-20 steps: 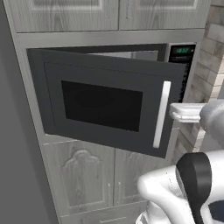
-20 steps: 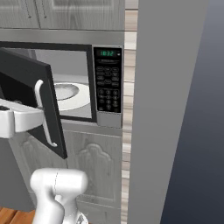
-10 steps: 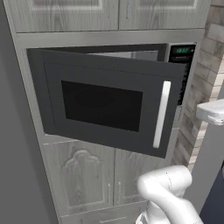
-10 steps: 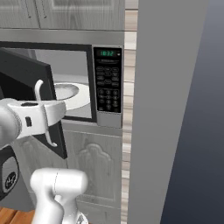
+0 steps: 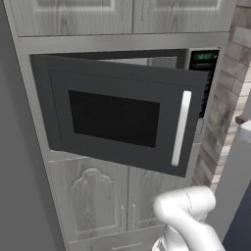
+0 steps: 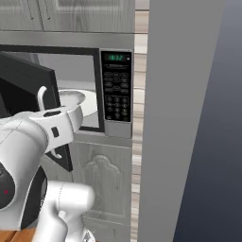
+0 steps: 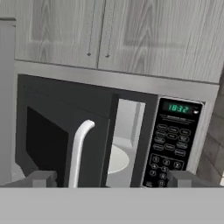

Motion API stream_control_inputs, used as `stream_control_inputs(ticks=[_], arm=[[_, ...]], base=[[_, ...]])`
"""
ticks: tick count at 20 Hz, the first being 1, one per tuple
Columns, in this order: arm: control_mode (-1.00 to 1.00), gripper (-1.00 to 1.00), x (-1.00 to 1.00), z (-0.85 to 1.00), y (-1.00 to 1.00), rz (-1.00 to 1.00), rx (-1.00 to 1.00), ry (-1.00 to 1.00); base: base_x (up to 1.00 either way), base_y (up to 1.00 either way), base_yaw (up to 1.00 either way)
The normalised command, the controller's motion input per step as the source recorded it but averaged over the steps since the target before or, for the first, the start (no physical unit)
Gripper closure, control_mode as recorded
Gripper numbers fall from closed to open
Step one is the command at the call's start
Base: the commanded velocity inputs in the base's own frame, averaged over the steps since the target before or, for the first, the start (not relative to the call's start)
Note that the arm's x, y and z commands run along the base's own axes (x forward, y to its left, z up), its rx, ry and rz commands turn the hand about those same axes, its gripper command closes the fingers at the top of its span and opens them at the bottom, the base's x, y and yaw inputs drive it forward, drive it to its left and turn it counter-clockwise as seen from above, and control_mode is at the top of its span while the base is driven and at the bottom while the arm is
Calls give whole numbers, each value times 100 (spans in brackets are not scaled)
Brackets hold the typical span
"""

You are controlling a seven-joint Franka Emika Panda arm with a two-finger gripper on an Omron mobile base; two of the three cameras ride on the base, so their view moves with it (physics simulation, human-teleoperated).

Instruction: Pick the hotdog bun from the counter and place it in the microwave. Then turn on the microwave.

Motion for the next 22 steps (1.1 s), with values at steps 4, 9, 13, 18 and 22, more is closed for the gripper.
stream_control_inputs(ticks=[4, 9, 13, 18, 22], arm=[[-100, -100, 0, -25, 0, 15, -3, -13], [-100, -100, 8, -27, 0, 14, -2, -11], [-100, -100, 18, -28, 0, 9, -2, -7], [-100, -100, 22, -29, 3, 7, -2, -5], [-100, -100, 15, -23, 6, 4, -1, -5]], base=[[0, 0, 0], [0, 0, 0], [0, 0, 0], [0, 0, 0], [0, 0, 0]])
